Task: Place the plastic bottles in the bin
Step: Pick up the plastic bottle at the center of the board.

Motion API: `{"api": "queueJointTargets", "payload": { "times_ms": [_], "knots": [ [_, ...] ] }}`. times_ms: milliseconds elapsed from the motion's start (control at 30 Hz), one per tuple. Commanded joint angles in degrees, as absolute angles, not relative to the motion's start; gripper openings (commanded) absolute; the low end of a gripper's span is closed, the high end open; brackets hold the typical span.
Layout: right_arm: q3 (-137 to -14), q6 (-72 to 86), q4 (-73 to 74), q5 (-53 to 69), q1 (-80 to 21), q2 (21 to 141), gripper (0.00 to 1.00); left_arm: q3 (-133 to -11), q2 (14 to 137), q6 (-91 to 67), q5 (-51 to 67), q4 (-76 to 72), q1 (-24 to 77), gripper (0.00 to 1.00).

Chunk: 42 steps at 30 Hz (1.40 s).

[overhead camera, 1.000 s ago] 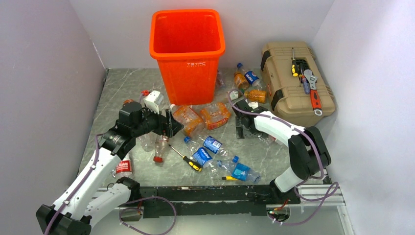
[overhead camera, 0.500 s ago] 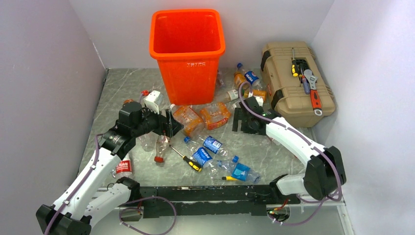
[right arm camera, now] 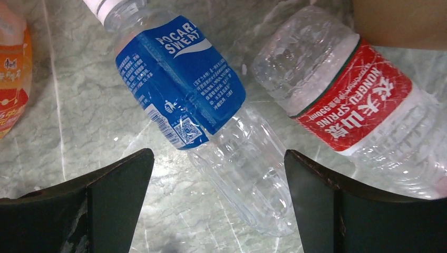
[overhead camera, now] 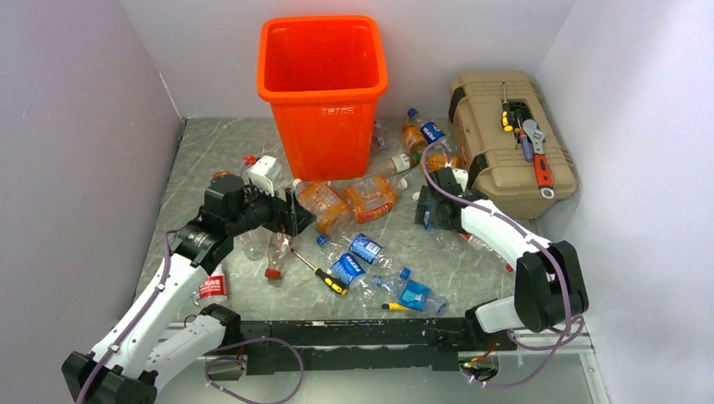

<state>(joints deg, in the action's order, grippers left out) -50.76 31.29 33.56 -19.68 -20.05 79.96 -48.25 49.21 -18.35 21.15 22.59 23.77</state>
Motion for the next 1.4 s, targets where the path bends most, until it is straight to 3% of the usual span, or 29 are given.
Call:
{"api": "queueJointTargets", "payload": {
  "times_ms": [0,267,400,667,800,933,1100,1367],
  "knots": [
    [-49.3,30.2,29.6,-15.2,-20.1,79.3,1.0,-50.3,48.3,-18.8,22.2,21.3,24.0,0.93],
    [-43.2,32.7,29.8,-13.7,-20.1,81.4,0.99,-50.3,48.5,-18.7,22.2,21.3,24.0,0.93],
    [-40.7,33.2,28.5,-12.0,-20.4,80.5,0.94,-50.4,48.9,-18.7,21.9,21.5,24.0,0.92],
    [-39.5,32.4,27.6,-10.1,-22.0,74.9,0.64,-51.0,48.3,-19.5,16.5,22.6,24.0,0.92],
    [-40.1,31.0,26.6,-13.3,-27.9,64.6,0.58,-50.0,45.6,-25.1,10.5,20.5,24.0,0.99],
    [-39.1,26.3,19.8,-16.9,-39.9,49.2,0.54,-48.0,39.1,-31.7,4.3,13.9,23.9,1.0],
    [-32.4,19.8,1.8,-5.6,-47.7,34.2,0.52,-46.7,37.4,-33.7,20.9,-3.3,24.0,0.99],
    [-25.7,16.7,-20.5,3.0,-53.3,35.1,0.49,-61.3,53.9,-41.9,41.9,-14.1,24.0,0.99]
  ]
}}
